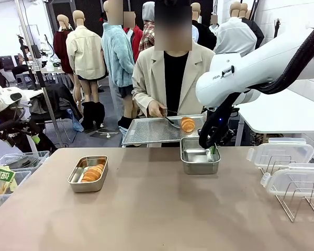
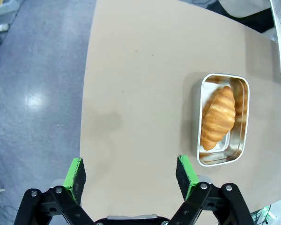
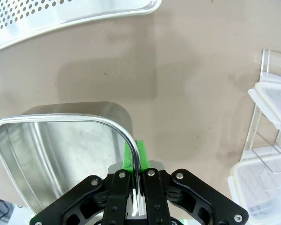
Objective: Place the bread in airtight containers.
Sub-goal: Once an object is inside an Airtight Container , place the container in the center of the table.
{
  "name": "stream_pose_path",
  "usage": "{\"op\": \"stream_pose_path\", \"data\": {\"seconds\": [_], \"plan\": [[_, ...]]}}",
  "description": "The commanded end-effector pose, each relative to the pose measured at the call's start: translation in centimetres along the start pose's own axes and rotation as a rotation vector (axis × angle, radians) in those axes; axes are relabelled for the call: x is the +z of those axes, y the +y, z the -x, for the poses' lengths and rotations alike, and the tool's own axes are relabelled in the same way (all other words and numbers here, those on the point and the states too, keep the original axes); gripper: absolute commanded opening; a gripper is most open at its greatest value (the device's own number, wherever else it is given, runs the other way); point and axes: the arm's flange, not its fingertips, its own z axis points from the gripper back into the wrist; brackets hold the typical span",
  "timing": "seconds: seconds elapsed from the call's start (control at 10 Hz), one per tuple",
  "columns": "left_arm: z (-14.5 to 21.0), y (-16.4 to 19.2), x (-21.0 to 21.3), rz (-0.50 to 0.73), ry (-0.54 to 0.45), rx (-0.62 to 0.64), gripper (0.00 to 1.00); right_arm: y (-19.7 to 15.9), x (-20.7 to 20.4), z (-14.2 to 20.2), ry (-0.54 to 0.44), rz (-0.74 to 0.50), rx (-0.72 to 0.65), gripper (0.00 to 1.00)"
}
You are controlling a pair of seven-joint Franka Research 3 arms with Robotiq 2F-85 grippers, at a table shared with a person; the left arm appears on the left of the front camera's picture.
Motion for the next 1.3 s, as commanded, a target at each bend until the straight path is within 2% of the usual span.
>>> {"op": "stream_pose_path", "data": {"seconds": [0.0, 1.2], "plan": [[0.09, -0.27, 0.68, -0.011, -0.020, -0.003, 1.00, -0.04, 0.10, 0.24, -0.014, -0.004, 0.001, 0.00], [0.09, -0.27, 0.68, -0.011, -0.020, -0.003, 1.00, -0.04, 0.10, 0.24, -0.014, -0.004, 0.001, 0.00]]}}
